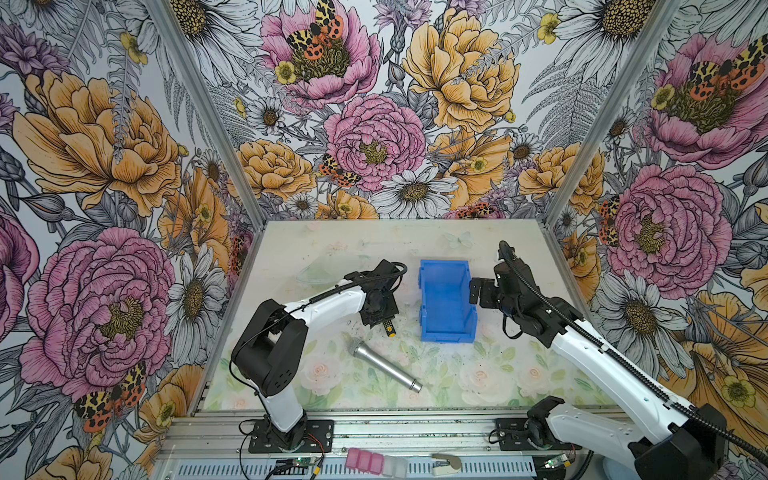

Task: Put the screwdriver in the bin
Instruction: 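Lift the screwdriver with the left gripper and carry it over the blue bin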

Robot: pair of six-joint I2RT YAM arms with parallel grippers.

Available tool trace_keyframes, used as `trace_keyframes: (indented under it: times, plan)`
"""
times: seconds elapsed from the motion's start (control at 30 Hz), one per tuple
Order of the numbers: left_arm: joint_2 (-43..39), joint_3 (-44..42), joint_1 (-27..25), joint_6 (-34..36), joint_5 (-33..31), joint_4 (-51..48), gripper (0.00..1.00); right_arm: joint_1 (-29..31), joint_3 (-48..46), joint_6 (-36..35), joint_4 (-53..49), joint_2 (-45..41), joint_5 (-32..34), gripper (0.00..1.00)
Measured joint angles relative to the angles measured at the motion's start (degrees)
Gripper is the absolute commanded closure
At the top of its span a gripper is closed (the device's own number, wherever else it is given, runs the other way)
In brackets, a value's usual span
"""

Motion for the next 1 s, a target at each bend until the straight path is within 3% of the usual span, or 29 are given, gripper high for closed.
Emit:
trace_keyframes:
  times: [0.4,0.67,1.0]
  plan:
    - [-1.42,20.02,-7.17,19.19,-1.42,0.33,1.00,-7.26,-0.15,-1.49,0.50,-4.90,-1.60,0.00]
    - [10.16,28.26,-12.31,27.74,-0.13,0.52,1.00,-11.08,-2.67,-2.08,0.46,-9.57,-2.05,0.01]
    - [23.80,34.34,-15.56,29.88,-0.22,-1.49,1.00,-12.59,-3.17,-2.78,0.22,-10.32,-2.16,0.00]
